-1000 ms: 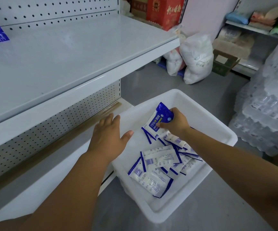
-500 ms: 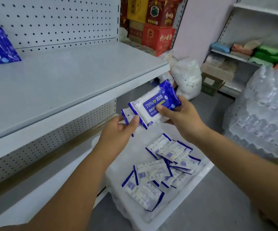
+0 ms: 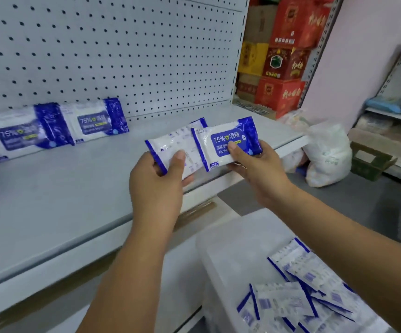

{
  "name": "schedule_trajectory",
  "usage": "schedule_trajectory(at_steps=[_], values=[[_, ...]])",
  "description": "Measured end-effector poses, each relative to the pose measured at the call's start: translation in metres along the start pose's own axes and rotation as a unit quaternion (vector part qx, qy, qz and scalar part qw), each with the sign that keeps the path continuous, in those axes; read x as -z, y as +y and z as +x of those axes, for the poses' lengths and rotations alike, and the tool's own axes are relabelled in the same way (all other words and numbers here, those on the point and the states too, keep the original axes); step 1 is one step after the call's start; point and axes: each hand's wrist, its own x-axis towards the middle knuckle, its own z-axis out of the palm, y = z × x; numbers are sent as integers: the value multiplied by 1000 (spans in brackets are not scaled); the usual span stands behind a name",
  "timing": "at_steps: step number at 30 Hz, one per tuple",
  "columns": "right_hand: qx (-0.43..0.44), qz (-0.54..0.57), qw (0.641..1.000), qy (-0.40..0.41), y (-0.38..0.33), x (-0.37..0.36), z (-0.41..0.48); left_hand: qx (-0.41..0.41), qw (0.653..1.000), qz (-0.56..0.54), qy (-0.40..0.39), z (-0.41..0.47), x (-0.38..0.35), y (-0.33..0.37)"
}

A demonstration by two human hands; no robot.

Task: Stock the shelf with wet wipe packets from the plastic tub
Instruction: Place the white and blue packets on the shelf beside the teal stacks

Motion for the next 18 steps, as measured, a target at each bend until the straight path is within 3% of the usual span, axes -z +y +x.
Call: schedule_trajectory(at_steps=[5,11,18], values=[[-54,23,997,-55,2,-66,26,-44,982,-11,182,34,39,-1],[-113,66,979,-155,14,-131,53,-79,940,21,330,60,87,7],[-121,57,969,-207,30,-200,92,-95,919,49,379,78,127,7]])
